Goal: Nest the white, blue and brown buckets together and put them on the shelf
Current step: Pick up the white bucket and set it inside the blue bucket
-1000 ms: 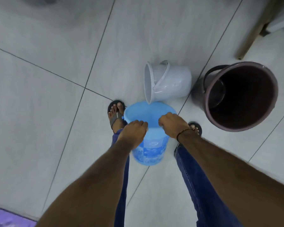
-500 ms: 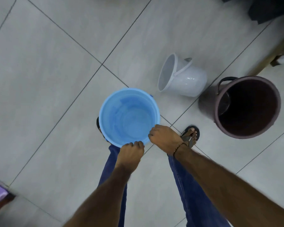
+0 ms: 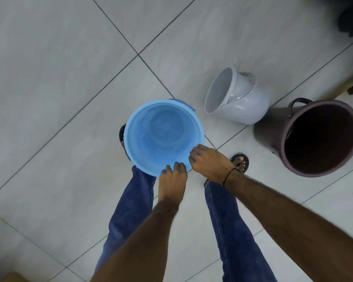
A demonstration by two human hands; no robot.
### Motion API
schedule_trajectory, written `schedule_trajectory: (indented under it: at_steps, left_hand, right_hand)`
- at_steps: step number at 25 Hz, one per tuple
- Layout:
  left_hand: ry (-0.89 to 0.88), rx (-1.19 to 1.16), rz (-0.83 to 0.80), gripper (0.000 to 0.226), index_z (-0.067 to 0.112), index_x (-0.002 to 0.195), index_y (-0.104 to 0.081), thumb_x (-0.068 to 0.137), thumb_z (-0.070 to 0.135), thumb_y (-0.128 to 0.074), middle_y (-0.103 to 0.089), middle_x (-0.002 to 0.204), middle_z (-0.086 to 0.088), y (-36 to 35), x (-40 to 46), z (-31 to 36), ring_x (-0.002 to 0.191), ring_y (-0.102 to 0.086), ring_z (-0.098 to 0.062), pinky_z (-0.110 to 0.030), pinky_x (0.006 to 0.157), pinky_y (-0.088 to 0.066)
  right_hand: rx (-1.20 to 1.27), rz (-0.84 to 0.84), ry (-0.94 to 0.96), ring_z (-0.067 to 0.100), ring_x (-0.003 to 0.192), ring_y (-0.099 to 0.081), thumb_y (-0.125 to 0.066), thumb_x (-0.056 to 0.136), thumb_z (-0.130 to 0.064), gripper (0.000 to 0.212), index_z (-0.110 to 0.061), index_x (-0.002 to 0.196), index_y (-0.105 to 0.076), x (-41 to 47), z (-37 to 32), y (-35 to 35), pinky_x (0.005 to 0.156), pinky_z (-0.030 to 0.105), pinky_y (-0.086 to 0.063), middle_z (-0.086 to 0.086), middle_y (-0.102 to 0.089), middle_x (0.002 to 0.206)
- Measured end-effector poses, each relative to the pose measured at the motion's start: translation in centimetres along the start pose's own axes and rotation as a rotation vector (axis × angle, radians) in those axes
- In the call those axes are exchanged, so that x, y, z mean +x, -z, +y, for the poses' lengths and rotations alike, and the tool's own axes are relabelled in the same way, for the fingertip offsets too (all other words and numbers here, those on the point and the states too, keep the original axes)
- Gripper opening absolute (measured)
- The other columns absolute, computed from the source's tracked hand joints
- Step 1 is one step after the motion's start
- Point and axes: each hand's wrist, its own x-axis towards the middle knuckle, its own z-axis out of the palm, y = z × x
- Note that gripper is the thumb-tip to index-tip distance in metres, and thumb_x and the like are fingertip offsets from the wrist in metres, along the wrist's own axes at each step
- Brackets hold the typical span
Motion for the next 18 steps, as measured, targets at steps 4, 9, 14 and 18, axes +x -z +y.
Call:
schedule_trajectory:
  at_steps: [4,9,14,18]
  left_hand:
    - [0.030,-0.279,0.244,0.036,0.001,0.124,-0.057,0.088,0.001,-0.065,-0.065,0.121,-0.015,4.4,1.8,4.4,0.119,-0.056,-0.039,-0.049,0.092,-0.050]
    - [0.068,-0.828,0.360,0.040,0.000,0.135,-0.049,0.096,0.003,-0.057,-0.057,0.133,-0.019,9.2,11.7,11.7,0.121,-0.054,-0.032,-0.043,0.098,-0.049]
    - [0.329,-1.098,0.287,0.043,0.000,0.142,-0.038,0.102,0.009,-0.048,-0.048,0.143,-0.022,7.7,24.5,13.8,0.131,-0.045,-0.034,-0.046,0.110,-0.041]
    - [0.148,-0.926,0.191,0.024,0.005,0.109,-0.058,0.106,0.022,-0.041,-0.069,0.105,-0.018,5.5,27.9,12.8,0.096,-0.066,-0.036,-0.047,0.081,-0.056]
  right_hand:
    - [-0.003,0.058,-0.172,0.035,0.105,-0.059,-0.045,0.091,0.004,0.031,-0.002,0.114,-0.065,-4.4,5.8,2.5,0.105,0.046,-0.043,0.014,-0.068,0.107]
    - [-0.074,0.043,-0.385,0.035,0.127,-0.049,-0.042,0.093,0.001,0.043,0.000,0.135,-0.052,-4.5,17.5,2.6,0.117,0.045,-0.031,0.018,-0.058,0.134]
    - [-0.312,-0.068,-0.245,0.028,0.146,-0.034,-0.043,0.105,-0.009,0.044,-0.009,0.149,-0.041,1.3,26.4,1.0,0.123,0.048,-0.020,0.012,-0.042,0.155]
    - [-0.355,-0.166,-0.220,0.030,0.118,-0.062,-0.050,0.101,-0.008,0.029,-0.015,0.126,-0.064,3.2,29.1,1.1,0.116,0.043,-0.037,0.010,-0.067,0.124]
